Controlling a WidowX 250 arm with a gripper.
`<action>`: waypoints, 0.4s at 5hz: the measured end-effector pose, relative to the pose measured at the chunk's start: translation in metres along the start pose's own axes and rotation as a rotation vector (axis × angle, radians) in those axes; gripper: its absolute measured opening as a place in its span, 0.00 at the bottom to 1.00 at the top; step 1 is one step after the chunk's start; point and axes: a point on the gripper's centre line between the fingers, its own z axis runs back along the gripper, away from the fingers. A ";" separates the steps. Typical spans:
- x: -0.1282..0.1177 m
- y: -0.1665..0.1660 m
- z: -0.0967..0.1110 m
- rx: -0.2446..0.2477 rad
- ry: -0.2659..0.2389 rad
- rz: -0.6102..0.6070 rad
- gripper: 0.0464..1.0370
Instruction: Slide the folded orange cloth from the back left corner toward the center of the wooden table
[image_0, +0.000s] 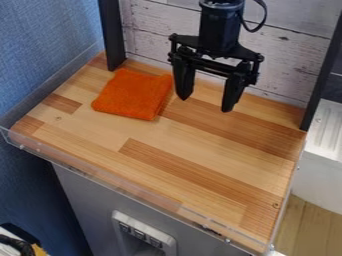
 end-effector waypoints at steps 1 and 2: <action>0.002 0.010 -0.005 -0.002 0.013 0.037 0.96; 0.010 0.037 -0.007 -0.010 -0.016 0.124 0.96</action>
